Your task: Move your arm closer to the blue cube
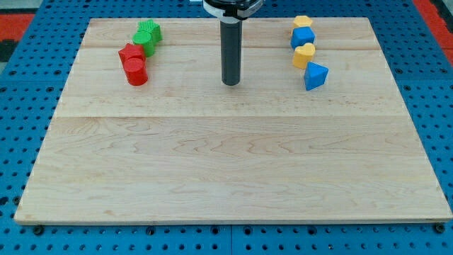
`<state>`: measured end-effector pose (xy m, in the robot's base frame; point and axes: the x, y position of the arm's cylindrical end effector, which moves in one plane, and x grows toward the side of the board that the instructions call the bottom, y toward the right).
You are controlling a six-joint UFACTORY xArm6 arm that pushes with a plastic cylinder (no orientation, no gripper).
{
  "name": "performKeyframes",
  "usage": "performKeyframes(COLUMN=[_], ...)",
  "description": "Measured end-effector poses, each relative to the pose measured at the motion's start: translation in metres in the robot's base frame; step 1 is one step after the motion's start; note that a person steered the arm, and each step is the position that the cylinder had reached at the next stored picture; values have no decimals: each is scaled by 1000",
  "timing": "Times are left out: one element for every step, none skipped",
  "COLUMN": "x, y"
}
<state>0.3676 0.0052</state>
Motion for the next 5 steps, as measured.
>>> performKeyframes(x=[38,100,92,19,-55], y=[39,56,154,247,250])
